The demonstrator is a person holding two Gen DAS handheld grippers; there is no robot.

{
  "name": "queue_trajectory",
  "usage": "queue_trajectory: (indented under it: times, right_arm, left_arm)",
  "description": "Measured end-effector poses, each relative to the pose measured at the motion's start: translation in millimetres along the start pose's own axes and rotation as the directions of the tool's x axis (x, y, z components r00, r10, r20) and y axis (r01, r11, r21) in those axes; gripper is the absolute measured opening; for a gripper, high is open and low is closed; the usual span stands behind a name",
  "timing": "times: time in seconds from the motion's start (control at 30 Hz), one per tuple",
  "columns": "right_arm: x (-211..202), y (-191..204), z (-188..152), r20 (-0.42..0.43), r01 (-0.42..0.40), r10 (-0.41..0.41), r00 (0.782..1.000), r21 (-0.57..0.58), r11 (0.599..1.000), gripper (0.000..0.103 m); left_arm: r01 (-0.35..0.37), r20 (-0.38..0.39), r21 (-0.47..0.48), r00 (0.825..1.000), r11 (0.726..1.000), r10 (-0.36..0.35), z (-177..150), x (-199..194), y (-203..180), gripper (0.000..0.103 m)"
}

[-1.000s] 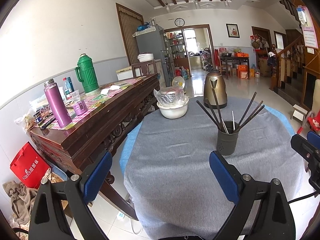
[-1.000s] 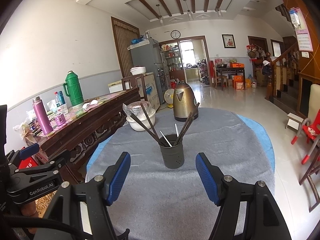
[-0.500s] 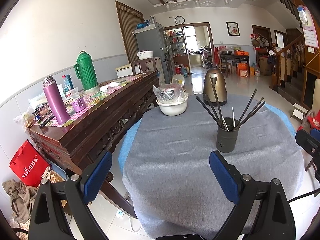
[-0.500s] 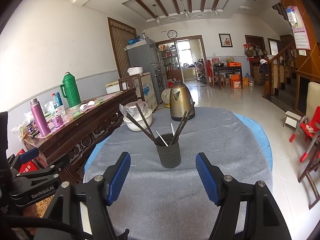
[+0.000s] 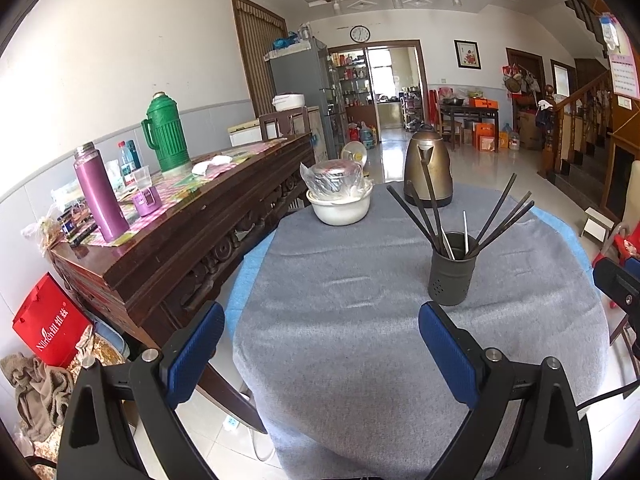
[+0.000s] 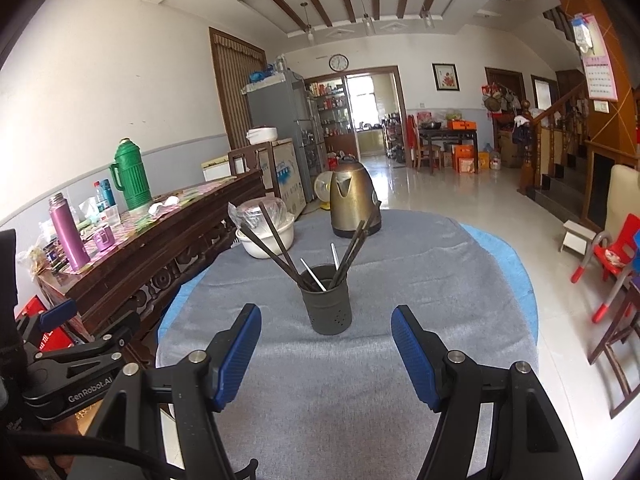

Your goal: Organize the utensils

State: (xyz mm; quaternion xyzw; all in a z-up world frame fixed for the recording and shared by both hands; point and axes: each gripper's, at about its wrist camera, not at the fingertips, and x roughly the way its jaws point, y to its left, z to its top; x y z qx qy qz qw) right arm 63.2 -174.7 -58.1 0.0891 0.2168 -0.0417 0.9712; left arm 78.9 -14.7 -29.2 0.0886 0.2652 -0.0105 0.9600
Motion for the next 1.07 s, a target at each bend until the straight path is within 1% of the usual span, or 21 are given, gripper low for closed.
queue_trajectory:
  times: [0.33, 0.53, 0.67, 0.73, 0.8, 0.87, 0.9, 0.93, 0.97, 1.03, 1.07]
  right_arm:
    - [12, 1, 11, 0.001, 0.0, 0.0, 1.0, -0.019, 1.0, 0.071]
    - [29, -4, 15, -0.033, -0.009, 0.009, 0.999, -0.013, 1.0, 0.071]
    - [45, -11, 12, -0.057, -0.006, 0.006, 0.998, -0.005, 1.0, 0.071]
    - [53, -16, 8, -0.069, 0.003, -0.003, 0.998, -0.007, 1.0, 0.071]
    - [68, -28, -2, -0.09, 0.027, -0.027, 0.996, -0.003, 1.0, 0.071]
    - [88, -45, -13, -0.113, 0.073, -0.072, 0.991, 0.001, 0.997, 0.071]
    - [103, -57, -20, -0.137, 0.114, -0.113, 0.984, 0.004, 0.993, 0.071]
    - [115, -67, -25, -0.154, 0.14, -0.137, 0.979, 0.008, 0.99, 0.071]
    - [129, -79, -32, -0.171, 0.163, -0.158, 0.973, 0.017, 0.986, 0.071]
    - [158, -107, -42, -0.218, 0.223, -0.211, 0.953, 0.032, 0.974, 0.071]
    - [167, -117, -45, -0.236, 0.245, -0.229, 0.944, 0.038, 0.969, 0.071]
  left_arm:
    - [-0.013, -0.031, -0.028, 0.999, 1.0, 0.012, 9, 20, -3, 0.098]
    - [-0.023, -0.052, -0.034, 0.998, 0.999, 0.022, 15, 33, -3, 0.098]
    - [-0.022, -0.062, -0.026, 0.998, 0.999, 0.021, 18, 45, -6, 0.098]
    - [-0.015, -0.076, -0.025, 0.997, 1.0, 0.013, 19, 60, -7, 0.098]
    - [0.011, -0.096, -0.047, 0.995, 0.999, -0.016, 15, 82, -7, 0.098]
    - [0.045, -0.141, -0.095, 0.988, 0.994, -0.058, 9, 113, -4, 0.098]
    - [0.065, -0.167, -0.119, 0.982, 0.991, -0.085, 6, 130, -3, 0.098]
    - [0.08, -0.217, -0.154, 0.97, 0.985, -0.113, -1, 158, -2, 0.098]
    - [0.07, -0.266, -0.177, 0.957, 0.982, -0.116, -8, 180, -2, 0.098]
    - [0.023, -0.345, -0.219, 0.933, 0.975, -0.099, -23, 221, 1, 0.098]
    - [-0.003, -0.359, -0.236, 0.93, 0.972, -0.084, -29, 235, 2, 0.098]
